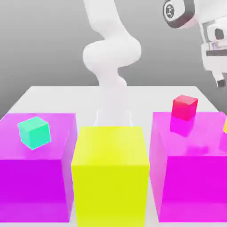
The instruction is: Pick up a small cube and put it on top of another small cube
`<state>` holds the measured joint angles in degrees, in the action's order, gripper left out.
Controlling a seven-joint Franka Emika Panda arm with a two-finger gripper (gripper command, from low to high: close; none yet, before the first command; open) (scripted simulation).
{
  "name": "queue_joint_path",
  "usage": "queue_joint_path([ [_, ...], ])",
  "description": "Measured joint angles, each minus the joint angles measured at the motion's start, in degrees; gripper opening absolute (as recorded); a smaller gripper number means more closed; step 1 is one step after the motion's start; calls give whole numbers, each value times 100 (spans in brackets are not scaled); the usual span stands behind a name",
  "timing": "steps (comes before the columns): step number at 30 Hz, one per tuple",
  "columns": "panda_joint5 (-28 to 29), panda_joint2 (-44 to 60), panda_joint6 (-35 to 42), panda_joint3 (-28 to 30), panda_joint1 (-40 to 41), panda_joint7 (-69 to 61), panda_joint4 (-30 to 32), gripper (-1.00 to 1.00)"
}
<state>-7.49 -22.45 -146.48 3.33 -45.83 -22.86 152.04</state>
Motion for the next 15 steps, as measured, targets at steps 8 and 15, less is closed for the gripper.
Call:
queue_joint_path([
  [8,-86,674,-454,-24,-994,-2096,560,0],
  [15,14,1215,-864,-53,-1559,-3885,1004,0],
])
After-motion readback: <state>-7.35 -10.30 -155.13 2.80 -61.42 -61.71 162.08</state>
